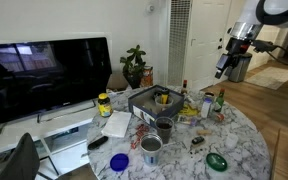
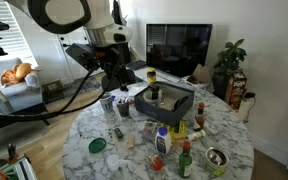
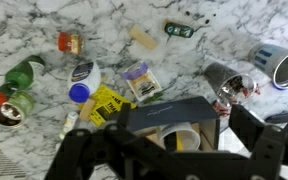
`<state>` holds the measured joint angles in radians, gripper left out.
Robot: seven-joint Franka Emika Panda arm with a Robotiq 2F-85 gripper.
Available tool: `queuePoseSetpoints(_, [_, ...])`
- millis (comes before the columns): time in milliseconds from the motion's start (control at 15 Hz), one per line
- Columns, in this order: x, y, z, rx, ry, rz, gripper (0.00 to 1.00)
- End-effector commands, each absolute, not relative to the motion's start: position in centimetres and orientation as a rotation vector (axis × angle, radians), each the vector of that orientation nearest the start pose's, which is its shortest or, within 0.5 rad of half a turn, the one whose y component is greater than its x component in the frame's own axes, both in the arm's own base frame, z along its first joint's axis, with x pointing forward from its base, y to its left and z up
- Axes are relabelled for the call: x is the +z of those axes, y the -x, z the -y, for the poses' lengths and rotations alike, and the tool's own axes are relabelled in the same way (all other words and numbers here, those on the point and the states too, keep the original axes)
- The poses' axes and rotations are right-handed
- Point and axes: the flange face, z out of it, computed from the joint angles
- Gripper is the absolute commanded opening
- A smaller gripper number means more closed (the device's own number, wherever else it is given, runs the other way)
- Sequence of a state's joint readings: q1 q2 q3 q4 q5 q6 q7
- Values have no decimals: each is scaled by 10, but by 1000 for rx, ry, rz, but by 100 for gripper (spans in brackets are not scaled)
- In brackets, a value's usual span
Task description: Pick up the toy car and put it on the table, pick up the wooden block to the right of the toy car and stack it on the wooden block to the left, pick up the car and put it on the stacked wooden blocks
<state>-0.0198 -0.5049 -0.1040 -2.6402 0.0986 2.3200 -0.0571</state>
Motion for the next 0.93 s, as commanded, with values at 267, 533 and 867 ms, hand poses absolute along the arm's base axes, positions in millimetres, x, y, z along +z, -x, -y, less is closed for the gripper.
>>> queuePoseSetpoints(267, [280, -444, -65, 13, 2955, 374, 100])
queuePoseSetpoints(533, [217, -460, -92, 185, 2874, 673, 100])
queuePoseSetpoints(867, [201, -464, -97, 234, 2861, 762, 100])
